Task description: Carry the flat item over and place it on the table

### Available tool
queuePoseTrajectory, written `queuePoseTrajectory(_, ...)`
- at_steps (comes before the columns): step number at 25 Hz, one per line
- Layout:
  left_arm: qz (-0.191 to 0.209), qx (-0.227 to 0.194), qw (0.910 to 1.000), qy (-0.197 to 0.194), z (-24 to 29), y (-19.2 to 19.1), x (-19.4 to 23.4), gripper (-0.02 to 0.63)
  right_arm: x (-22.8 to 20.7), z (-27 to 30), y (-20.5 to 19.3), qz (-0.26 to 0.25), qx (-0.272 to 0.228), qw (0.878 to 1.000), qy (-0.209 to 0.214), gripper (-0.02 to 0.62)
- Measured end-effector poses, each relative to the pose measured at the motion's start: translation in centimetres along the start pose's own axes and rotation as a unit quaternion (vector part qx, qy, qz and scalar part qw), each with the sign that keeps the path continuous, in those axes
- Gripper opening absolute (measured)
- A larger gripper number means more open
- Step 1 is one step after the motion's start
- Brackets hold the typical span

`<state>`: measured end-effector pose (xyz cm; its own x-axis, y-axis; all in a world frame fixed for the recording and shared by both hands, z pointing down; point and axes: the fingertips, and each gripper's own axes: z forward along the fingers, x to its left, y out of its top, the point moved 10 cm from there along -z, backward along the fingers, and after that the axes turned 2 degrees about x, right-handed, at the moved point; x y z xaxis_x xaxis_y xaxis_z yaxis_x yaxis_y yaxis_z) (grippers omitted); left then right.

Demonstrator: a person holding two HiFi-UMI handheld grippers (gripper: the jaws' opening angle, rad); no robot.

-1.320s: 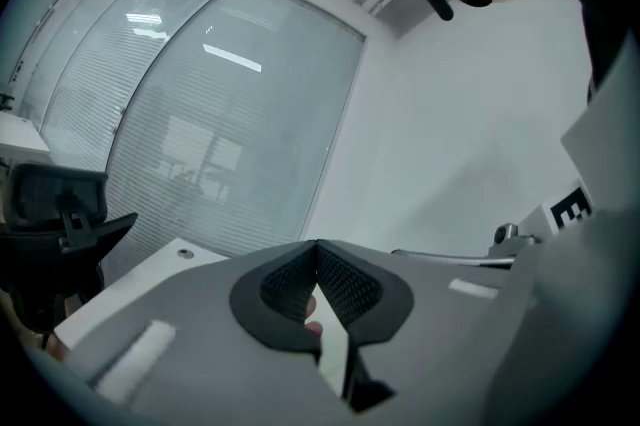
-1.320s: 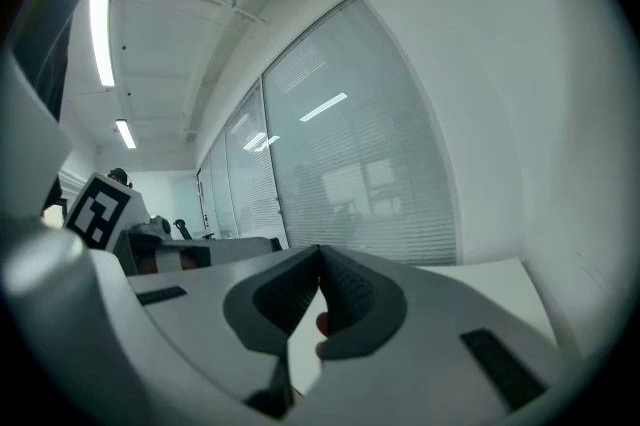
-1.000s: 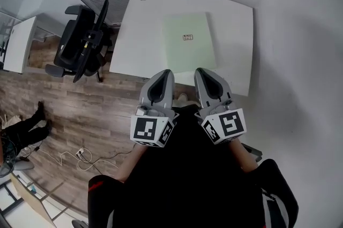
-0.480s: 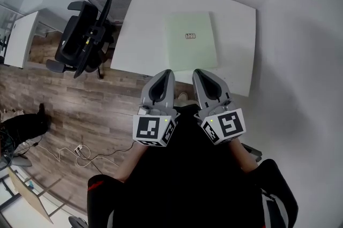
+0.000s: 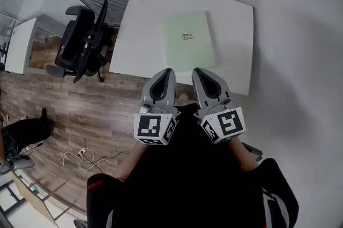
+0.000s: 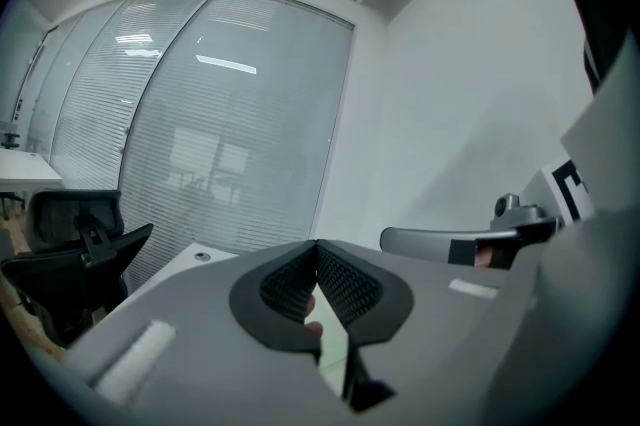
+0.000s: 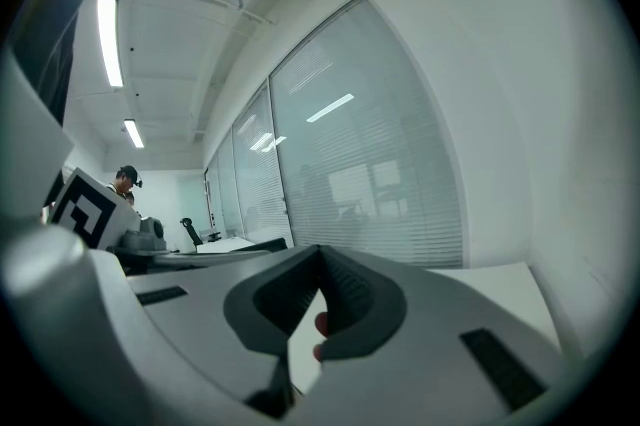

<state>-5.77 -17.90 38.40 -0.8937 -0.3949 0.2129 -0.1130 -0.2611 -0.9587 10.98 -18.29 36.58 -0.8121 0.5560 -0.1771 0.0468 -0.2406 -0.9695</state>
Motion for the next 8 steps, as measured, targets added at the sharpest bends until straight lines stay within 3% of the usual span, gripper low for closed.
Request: queuePoseTrajectory(8, -0.007, 0.008, 0.9999, -0.004, 0.72, -0.13, 0.11, 0.005, -0.48, 0.42, -0.01, 0.001, 0.006, 1.000, -0.003, 0.000)
